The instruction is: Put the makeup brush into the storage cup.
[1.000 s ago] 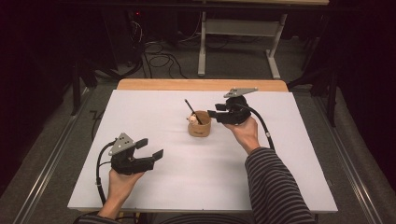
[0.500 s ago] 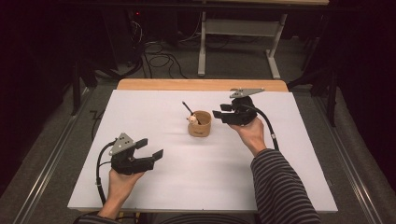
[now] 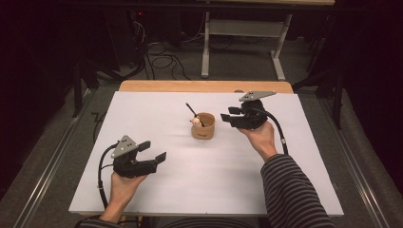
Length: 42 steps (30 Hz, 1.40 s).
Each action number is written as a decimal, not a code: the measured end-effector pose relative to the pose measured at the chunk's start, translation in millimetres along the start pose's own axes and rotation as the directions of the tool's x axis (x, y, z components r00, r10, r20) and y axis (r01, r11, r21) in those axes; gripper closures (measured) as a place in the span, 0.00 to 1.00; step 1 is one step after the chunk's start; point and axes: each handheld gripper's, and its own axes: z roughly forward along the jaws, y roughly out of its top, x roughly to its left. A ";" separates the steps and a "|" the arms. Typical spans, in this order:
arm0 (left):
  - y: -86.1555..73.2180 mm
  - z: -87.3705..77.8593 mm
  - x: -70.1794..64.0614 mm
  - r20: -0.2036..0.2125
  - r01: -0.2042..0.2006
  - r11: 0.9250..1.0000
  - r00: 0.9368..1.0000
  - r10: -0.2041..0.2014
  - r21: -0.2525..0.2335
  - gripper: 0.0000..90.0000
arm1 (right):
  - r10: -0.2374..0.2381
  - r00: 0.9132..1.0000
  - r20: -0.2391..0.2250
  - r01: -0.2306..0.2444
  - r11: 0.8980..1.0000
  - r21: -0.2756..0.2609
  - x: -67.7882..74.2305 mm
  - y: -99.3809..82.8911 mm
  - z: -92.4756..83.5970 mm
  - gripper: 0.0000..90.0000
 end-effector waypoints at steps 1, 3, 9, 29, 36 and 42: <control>0.0 0.0 0.0 0.000 0.000 1.000 1.000 0.000 0.001 0.28 | 0.001 1.000 0.000 -0.001 1.000 0.000 -0.2 -0.6 -1.4 0.62; -0.1 -0.3 -0.1 0.001 -0.002 1.000 1.000 0.002 0.001 0.28 | -0.002 1.000 0.000 0.002 1.000 -0.002 -0.6 -1.2 -3.2 0.63; -0.2 -0.5 0.0 0.000 -0.001 1.000 1.000 0.001 0.000 0.28 | -0.002 1.000 -0.002 0.002 1.000 -0.008 -0.9 -4.2 -10.6 0.63; -0.2 0.4 0.3 0.004 0.002 1.000 1.000 -0.002 0.002 0.28 | 0.003 1.000 0.009 -0.002 1.000 -0.031 -4.2 -12.5 -36.1 0.64; -0.1 0.3 0.2 0.002 0.002 1.000 1.000 -0.002 0.003 0.28 | -0.002 1.000 0.006 0.002 0.999 -0.042 -3.5 -14.5 -42.6 0.64; -0.1 0.5 0.0 0.002 0.003 1.000 1.000 -0.003 0.004 0.28 | 0.002 1.000 0.002 -0.002 0.998 -0.056 -3.9 -16.5 -50.3 0.64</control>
